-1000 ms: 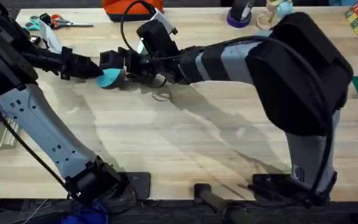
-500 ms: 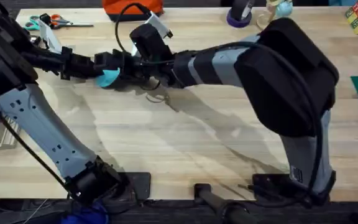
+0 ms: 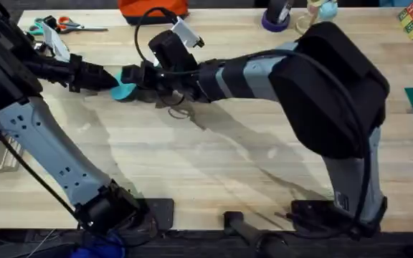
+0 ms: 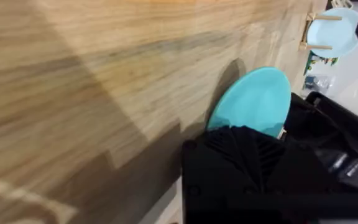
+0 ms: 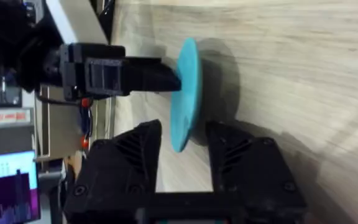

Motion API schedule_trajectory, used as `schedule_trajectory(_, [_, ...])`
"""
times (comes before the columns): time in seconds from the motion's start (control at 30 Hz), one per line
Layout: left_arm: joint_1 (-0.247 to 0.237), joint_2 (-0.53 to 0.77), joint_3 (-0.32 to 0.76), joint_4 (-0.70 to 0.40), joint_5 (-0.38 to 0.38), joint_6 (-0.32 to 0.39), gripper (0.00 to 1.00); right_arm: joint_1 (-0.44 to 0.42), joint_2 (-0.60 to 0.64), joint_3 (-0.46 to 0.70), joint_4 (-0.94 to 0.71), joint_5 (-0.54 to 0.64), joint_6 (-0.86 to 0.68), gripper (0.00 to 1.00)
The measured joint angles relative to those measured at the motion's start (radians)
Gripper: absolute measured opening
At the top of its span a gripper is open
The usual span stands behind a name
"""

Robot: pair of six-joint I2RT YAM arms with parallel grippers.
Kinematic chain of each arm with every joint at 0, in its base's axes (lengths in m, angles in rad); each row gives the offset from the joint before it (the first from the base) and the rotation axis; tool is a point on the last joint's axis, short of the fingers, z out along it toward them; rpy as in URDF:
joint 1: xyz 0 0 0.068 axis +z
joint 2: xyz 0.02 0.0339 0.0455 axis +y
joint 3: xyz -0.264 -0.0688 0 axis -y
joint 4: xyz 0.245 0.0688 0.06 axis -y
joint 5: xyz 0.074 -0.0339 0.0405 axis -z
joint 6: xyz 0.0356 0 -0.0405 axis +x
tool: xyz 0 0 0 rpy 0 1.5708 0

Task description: Pick up the plates from the table one by one and place each into a slot on the dish rack.

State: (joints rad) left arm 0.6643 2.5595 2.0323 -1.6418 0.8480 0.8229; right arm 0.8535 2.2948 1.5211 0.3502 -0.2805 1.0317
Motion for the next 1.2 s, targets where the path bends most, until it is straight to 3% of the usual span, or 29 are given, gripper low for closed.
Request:
schedule_trajectory(0.2, [0.020,0.000,0.000,0.004,0.013,0.000,0.043,0.001,0.000,0.000,-0.022,0.034,0.020,0.315])
schedule_trajectory(0.47, [0.020,0.000,0.000,0.007,0.014,0.000,0.042,0.001,0.000,0.000,-0.023,0.052,0.024,0.375])
schedule_trajectory(1.03, [-0.010,0.000,-0.005,0.005,0.017,0.000,0.042,0.001,0.000,0.000,-0.038,0.056,0.024,0.392])
schedule_trajectory(1.13, [-0.010,0.000,-0.021,0.011,0.030,0.000,0.042,0.001,0.000,0.000,-0.038,0.057,0.024,0.352])
schedule_trajectory(1.2, [-0.010,0.000,-0.034,0.012,0.043,0.000,0.042,0.001,0.000,0.000,-0.038,0.057,0.024,0.264])
